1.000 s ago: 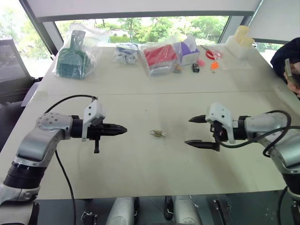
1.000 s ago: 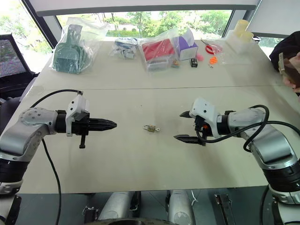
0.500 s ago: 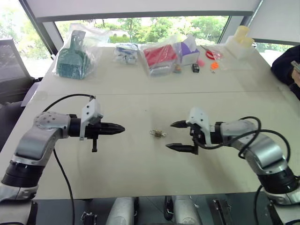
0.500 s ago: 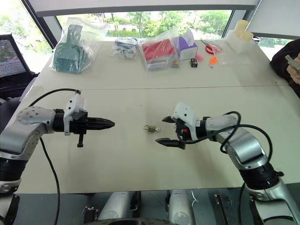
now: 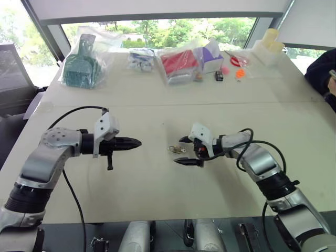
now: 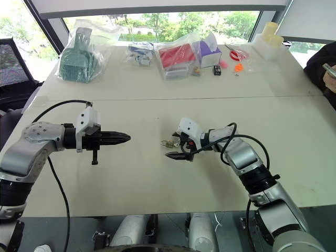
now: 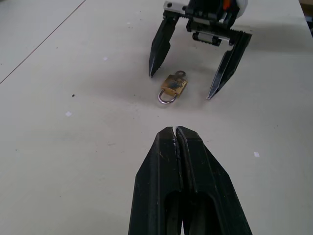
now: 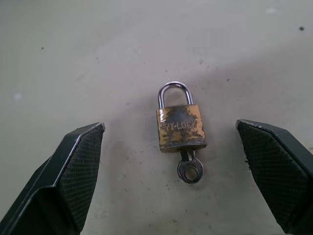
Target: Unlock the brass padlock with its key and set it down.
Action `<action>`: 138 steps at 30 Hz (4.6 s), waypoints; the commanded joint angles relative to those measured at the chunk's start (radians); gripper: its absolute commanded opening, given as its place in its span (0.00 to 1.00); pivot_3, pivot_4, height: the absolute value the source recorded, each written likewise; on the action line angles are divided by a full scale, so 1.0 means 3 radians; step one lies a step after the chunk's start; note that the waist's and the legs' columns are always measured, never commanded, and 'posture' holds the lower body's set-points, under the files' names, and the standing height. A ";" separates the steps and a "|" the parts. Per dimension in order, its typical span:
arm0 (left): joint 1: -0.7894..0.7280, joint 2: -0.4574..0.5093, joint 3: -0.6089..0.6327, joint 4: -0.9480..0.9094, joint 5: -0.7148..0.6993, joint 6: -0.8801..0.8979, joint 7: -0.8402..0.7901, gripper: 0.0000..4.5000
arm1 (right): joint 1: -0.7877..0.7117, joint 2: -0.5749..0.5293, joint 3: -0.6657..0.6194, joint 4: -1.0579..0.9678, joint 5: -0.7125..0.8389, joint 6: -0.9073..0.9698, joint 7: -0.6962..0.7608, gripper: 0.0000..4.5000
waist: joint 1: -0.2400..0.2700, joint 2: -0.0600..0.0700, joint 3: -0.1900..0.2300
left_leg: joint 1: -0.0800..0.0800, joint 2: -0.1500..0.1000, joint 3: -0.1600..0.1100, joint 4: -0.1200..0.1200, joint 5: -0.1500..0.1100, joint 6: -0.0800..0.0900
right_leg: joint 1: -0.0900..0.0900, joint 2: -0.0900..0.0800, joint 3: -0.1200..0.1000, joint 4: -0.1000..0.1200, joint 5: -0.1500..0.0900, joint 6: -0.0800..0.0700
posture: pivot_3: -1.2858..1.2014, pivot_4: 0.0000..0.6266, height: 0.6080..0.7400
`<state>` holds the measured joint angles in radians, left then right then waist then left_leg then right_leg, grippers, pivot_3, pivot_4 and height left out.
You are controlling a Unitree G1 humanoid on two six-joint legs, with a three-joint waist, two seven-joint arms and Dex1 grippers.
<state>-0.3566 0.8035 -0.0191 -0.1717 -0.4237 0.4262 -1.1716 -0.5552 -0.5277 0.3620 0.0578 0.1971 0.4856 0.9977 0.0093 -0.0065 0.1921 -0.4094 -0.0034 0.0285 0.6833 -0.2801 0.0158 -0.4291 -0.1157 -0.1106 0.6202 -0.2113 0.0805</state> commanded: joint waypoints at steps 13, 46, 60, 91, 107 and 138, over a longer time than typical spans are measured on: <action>0.0097 0.0112 0.0217 -0.0216 -0.0048 -0.0013 0.0195 0.00 | -0.0028 0.0053 0.0093 0.0285 -0.0494 -0.0486 -0.0051 0.16 | 0.0000 0.0000 -0.0001 | 0.0008 0.0000 0.0000 0.0000 0.0001 -0.0002 | 0.0005 0.0000 0.0001 0.0007 0.0000 0.0000 | 0.52 0.24 1.00; -0.0492 -0.0365 -0.0310 0.0370 0.0210 -0.0199 -0.0020 0.00 | -0.0437 0.0418 0.0028 0.0817 -0.0840 -0.1268 -0.0098 0.72 | -0.0012 0.0000 -0.0001 | 0.0007 -0.0001 0.0000 0.0002 0.0004 -0.0006 | -0.0001 0.0000 0.0003 0.0023 -0.0001 -0.0001 | 0.52 0.24 1.00; -0.1112 -0.0918 -0.0703 0.1800 0.0720 -0.1308 -0.0394 0.47 | 0.0056 -0.0202 -0.0528 -0.0408 -0.0352 -0.0341 0.0130 1.00 | 0.0012 -0.0001 -0.0001 | 0.0006 -0.0004 0.0000 0.0003 0.0004 -0.0006 | -0.0001 -0.0002 0.0002 0.0025 0.0000 -0.0001 | 0.52 0.24 1.00; -0.2423 -0.1672 -0.0894 0.4743 0.1830 -0.2903 -0.0480 0.72 | 0.0614 -0.0522 -0.0696 -0.1491 -0.0129 0.0373 -0.0333 1.00 | 0.0013 -0.0009 -0.0001 | 0.0004 -0.0004 -0.0001 0.0007 0.0002 -0.0003 | -0.0002 -0.0005 -0.0001 0.0023 0.0000 0.0000 | 0.52 0.24 1.00; -0.2345 -0.1520 -0.0554 0.4507 0.1557 -0.2799 -0.0640 0.17 | 0.0368 -0.0379 -0.0184 -0.1261 -0.0654 -0.0217 -0.0553 1.00 | -0.0006 -0.0010 -0.0002 | 0.0004 -0.0002 -0.0001 0.0007 0.0002 -0.0003 | -0.0005 -0.0003 -0.0001 0.0029 0.0000 0.0000 | 0.52 0.24 1.00; -0.1515 -0.1165 -0.0422 0.2453 0.1036 -0.1605 -0.0763 0.17 | -0.0057 0.0126 0.0185 -0.0350 -0.1930 -0.1962 -0.1171 0.01 | 0.0001 -0.0010 -0.0002 | 0.0002 -0.0004 0.0000 0.0007 0.0003 -0.0003 | -0.0007 -0.0003 0.0001 0.0030 0.0000 0.0000 | 0.52 0.24 1.00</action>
<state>-0.7994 0.4516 -0.1436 0.5859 -0.0988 -0.0477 -1.3956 -0.5502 -0.4973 0.4369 -0.0159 -0.3876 -0.0813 0.6469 0.0096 -0.0095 0.1915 -0.4089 -0.0046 0.0286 0.6854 -0.2792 0.0148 -0.4312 -0.1167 -0.1103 0.6293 -0.2114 0.0804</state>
